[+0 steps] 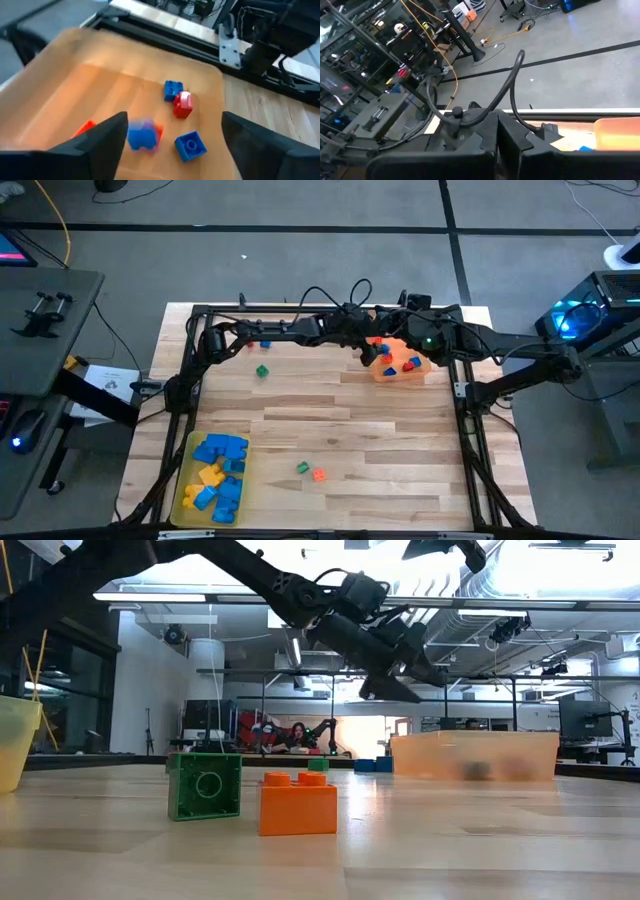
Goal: Sort blocks by size
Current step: Put the small blue game piece into the orange bin, then put the small green game piece into the orange bin
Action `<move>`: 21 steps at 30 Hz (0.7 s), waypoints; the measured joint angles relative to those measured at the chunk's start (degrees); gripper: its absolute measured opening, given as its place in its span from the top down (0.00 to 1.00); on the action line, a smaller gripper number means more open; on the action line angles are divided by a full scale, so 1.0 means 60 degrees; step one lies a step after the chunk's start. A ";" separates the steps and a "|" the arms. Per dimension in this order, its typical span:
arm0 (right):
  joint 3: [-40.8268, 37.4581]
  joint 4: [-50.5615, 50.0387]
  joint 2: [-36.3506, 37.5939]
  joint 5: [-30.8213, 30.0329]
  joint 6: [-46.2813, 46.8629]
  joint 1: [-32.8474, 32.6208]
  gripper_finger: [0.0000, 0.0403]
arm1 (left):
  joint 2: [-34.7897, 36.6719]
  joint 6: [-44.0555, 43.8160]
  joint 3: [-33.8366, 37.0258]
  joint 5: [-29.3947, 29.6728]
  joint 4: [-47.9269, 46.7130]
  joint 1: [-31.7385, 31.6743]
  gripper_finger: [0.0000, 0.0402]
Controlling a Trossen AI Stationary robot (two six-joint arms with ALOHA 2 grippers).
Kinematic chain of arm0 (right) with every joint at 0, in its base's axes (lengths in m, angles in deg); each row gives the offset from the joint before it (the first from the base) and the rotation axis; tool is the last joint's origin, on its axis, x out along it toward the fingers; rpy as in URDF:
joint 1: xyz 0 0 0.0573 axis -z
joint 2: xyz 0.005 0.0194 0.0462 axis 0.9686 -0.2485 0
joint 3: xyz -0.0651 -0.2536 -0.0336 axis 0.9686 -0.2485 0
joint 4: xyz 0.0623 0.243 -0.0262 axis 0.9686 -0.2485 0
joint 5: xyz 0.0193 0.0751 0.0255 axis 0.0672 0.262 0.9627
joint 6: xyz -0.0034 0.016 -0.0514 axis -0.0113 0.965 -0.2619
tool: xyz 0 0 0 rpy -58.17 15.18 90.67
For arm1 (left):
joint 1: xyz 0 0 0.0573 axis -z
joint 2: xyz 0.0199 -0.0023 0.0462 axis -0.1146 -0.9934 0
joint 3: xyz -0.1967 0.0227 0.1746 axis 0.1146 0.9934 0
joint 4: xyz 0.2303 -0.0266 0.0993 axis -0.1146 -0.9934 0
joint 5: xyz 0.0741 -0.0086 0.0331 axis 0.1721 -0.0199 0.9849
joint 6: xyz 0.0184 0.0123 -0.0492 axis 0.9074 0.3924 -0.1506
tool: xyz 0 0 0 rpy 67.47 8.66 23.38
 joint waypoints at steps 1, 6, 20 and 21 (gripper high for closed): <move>0.0000 -0.0003 0.0000 0.0004 -0.0053 0.0019 1.00 | 0.0000 -0.0198 0.0002 -0.0037 -0.0074 -0.0055 0.21; 0.0000 -0.0063 0.0000 0.0182 -0.0309 0.0106 1.00 | 0.0577 -0.0641 0.0004 -0.1319 -0.1706 -0.0477 0.17; -0.0002 -0.2068 0.0000 0.1039 -0.0761 0.0500 1.00 | 0.4743 0.0898 0.3697 0.0305 -0.6295 -0.1819 0.17; 0.0000 -0.2174 0.0000 0.1049 -0.0764 0.0499 1.00 | 0.5251 0.0551 0.4443 0.0996 -0.6205 -0.1840 0.17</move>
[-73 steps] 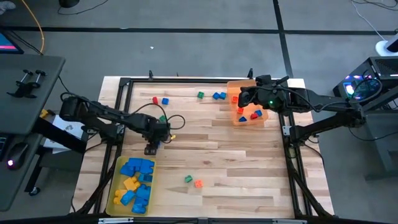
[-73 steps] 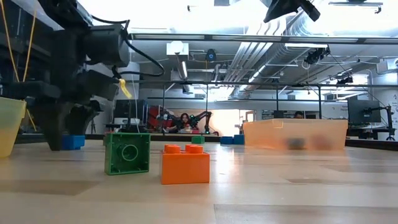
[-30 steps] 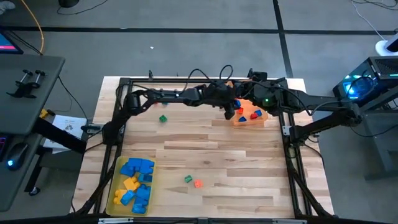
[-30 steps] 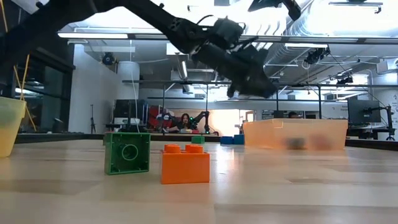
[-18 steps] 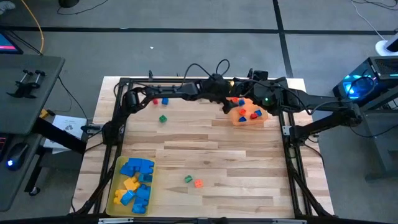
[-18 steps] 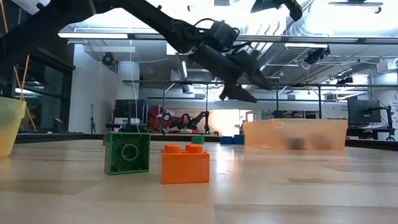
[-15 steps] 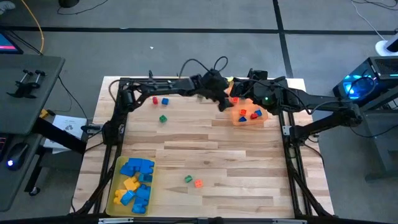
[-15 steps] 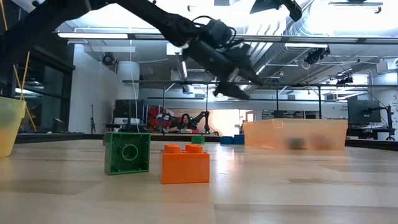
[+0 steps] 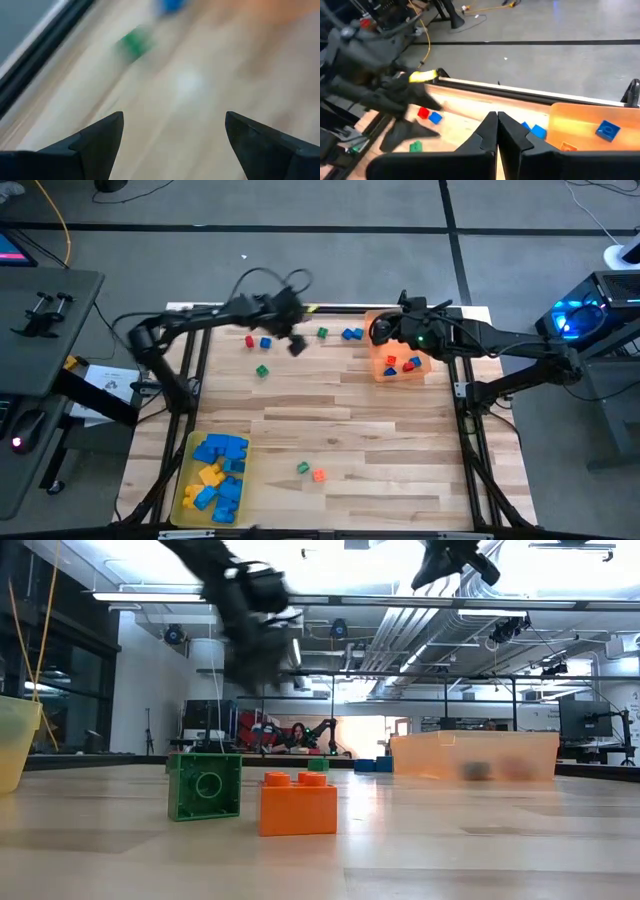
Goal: Sort blocks by size
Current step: Put the small green game piece into the orange bin
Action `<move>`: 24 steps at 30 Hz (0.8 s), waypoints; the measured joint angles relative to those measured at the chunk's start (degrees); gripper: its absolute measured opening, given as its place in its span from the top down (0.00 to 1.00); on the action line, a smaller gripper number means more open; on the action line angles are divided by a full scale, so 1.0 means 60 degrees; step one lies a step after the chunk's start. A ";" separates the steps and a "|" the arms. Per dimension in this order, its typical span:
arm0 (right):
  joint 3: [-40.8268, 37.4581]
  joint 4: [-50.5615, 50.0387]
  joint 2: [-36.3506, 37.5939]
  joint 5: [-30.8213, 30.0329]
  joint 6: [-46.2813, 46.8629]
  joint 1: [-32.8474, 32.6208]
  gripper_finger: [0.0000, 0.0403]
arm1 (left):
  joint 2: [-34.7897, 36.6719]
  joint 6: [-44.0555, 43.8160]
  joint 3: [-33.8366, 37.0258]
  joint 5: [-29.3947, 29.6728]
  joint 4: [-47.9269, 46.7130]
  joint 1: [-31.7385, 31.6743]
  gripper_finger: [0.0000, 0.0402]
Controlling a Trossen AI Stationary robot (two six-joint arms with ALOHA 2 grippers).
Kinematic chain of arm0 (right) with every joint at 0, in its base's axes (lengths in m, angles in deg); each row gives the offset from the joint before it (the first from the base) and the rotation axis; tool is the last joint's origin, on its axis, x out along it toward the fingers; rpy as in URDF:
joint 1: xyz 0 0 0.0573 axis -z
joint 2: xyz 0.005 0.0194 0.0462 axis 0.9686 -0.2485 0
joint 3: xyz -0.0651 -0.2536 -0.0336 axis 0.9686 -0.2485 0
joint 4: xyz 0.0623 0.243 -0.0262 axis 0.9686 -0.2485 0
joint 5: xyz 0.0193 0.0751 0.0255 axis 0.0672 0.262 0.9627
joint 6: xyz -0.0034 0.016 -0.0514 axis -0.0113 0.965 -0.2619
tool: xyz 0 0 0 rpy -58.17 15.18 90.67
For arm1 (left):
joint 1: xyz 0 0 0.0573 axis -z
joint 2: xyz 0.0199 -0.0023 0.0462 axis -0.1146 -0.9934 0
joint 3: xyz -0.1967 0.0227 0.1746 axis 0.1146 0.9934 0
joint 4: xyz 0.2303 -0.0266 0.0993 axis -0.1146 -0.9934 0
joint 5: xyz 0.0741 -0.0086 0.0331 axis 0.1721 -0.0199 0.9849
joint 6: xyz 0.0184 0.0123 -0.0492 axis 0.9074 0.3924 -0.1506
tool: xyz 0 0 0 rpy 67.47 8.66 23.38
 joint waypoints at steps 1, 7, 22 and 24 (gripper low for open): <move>0.0000 -0.0059 0.0000 0.0007 0.0000 -0.0003 1.00 | 0.0478 -0.0325 0.0719 0.0631 -0.0062 0.0000 0.17; -0.0001 -0.0163 0.0000 0.0011 -0.0066 -0.0003 1.00 | 0.2435 -0.2128 0.3697 0.1742 -0.0596 0.0367 0.17; 0.0000 -0.0010 0.0004 0.0179 0.0015 -0.0003 1.00 | 0.1265 -0.1449 0.4719 0.0886 -0.0386 0.0568 0.17; 0.0000 -0.0005 0.0004 0.0210 0.0019 -0.0003 1.00 | 0.1144 -0.1446 0.4719 0.0885 -0.0385 0.0555 0.17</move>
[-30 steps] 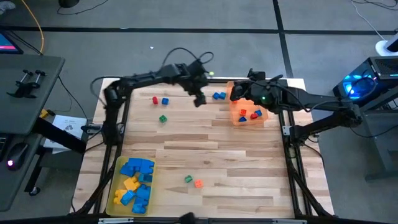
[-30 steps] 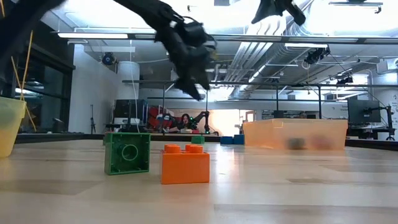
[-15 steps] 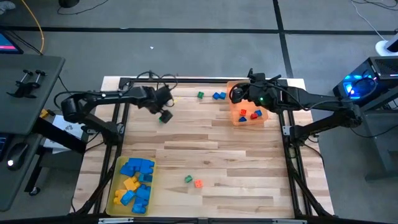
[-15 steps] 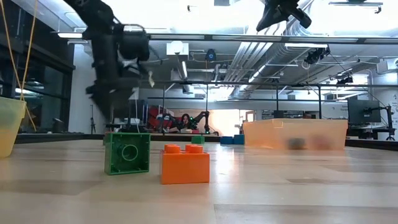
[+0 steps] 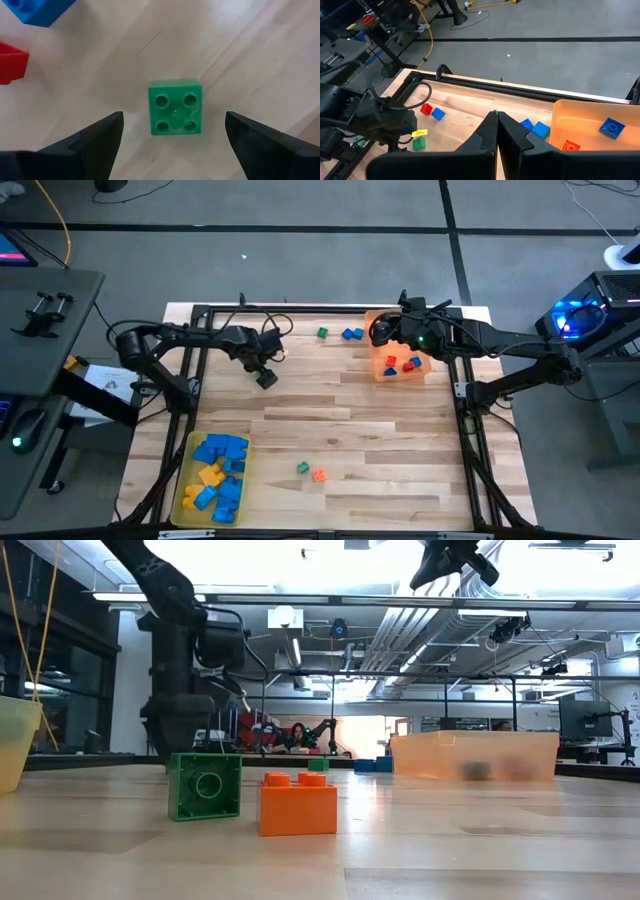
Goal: Sort blocks by size
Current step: Put the small green game piece into the orange bin
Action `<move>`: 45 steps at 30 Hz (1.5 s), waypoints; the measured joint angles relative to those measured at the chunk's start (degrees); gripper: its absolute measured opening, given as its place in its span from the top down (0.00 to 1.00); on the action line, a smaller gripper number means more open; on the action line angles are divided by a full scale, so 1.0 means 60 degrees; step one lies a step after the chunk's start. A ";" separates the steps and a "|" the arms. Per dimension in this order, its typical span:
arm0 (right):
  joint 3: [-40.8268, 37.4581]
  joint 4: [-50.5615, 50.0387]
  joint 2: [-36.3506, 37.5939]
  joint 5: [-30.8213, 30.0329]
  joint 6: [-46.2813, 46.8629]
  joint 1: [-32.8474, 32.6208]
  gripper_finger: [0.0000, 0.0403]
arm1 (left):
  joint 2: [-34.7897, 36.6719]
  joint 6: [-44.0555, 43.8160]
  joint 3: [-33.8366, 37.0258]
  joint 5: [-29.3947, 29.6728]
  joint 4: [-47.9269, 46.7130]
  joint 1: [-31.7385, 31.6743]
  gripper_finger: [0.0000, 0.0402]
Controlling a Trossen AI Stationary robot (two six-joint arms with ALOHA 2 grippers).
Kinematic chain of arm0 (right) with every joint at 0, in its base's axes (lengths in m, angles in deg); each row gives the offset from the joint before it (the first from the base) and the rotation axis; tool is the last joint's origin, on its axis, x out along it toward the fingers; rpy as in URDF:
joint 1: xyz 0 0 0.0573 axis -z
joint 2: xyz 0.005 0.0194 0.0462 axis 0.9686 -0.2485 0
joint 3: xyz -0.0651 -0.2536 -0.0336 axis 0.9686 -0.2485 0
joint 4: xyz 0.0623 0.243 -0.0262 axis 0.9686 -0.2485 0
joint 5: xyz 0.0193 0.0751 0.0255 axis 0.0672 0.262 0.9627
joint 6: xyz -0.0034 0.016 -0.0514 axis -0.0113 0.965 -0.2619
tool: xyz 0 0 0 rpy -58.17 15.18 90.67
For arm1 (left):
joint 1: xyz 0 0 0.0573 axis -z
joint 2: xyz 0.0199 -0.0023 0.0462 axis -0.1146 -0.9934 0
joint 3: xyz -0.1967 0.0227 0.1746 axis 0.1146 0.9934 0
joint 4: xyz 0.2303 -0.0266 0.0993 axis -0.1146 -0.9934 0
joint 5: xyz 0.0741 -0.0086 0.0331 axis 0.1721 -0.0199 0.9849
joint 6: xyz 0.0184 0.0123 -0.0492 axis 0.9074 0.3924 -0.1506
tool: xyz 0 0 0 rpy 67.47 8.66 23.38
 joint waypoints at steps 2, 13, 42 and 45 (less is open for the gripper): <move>0.0000 0.0000 0.0000 0.0012 0.0006 0.0000 1.00 | -0.0129 0.0004 0.0000 -0.0073 0.0076 0.0001 0.17; -0.0002 0.0054 0.0000 0.0023 0.0199 0.0000 1.00 | -0.0772 -0.0003 -0.0051 -0.0255 0.0518 0.0001 0.50; -0.0002 0.1645 -0.0484 0.0021 0.0761 0.0000 1.00 | -0.4666 -0.0610 -0.6914 -0.2439 0.4902 0.1445 0.76; -0.0002 0.1669 -0.0484 0.0019 0.0872 0.0000 1.00 | -0.5478 -0.0831 -0.7945 -0.2545 0.5352 0.1596 0.76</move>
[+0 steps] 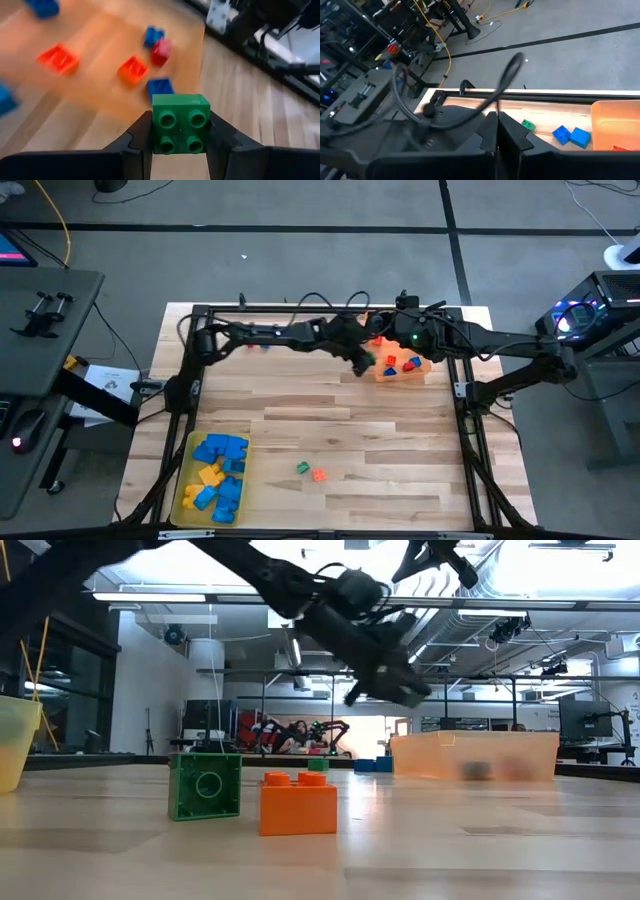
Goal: Sort blocks by size
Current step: Put the small green game piece into the orange bin, then put the small blue game piece into the orange bin
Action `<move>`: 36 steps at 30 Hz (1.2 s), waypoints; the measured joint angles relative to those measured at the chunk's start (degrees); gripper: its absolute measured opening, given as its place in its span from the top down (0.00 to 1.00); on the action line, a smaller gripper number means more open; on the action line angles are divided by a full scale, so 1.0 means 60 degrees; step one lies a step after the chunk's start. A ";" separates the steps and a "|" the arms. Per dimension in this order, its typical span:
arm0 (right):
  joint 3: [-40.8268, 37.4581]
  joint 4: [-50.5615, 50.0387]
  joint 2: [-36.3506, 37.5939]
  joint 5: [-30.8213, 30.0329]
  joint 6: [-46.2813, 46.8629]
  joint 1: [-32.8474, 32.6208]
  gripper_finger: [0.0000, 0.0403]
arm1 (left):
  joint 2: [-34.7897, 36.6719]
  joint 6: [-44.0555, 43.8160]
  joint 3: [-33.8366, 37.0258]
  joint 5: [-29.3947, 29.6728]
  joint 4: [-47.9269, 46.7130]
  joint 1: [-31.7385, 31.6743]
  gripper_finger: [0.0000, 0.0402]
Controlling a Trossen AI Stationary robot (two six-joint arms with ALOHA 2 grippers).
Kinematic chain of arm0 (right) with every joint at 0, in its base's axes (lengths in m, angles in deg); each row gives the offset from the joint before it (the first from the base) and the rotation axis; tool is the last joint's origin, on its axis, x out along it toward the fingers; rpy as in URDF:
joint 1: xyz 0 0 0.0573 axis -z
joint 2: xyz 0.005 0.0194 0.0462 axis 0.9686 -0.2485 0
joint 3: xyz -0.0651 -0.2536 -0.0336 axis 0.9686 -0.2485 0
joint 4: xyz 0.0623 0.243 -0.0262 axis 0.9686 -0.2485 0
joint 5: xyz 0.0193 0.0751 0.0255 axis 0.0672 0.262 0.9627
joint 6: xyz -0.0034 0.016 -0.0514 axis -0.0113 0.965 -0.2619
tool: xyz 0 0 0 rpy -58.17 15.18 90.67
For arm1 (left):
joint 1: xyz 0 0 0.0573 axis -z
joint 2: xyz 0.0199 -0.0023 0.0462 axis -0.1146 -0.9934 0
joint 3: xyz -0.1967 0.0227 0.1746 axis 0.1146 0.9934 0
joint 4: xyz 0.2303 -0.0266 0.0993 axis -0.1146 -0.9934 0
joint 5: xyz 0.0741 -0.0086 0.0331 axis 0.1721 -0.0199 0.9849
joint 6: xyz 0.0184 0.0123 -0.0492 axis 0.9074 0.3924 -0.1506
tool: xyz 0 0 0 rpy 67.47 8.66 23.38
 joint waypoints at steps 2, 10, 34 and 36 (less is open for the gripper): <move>-0.0002 0.0018 0.0000 -0.0039 0.0110 0.0000 1.00 | -0.0515 0.0122 -0.0634 0.0083 0.0286 0.0045 0.76; 0.0001 0.0029 0.0000 -0.0043 0.0118 0.0000 1.00 | -0.1775 0.0637 -0.2455 0.0348 0.0896 -0.0101 0.50; -0.0001 0.0026 0.0000 0.0801 -0.1250 0.0785 1.00 | 0.3447 0.2317 0.1564 0.1849 -0.5944 -0.4486 0.11; 0.0002 0.0024 0.0000 0.0894 -0.1380 0.0865 1.00 | 0.4162 0.1969 0.2805 0.2446 -0.5838 -0.4781 0.11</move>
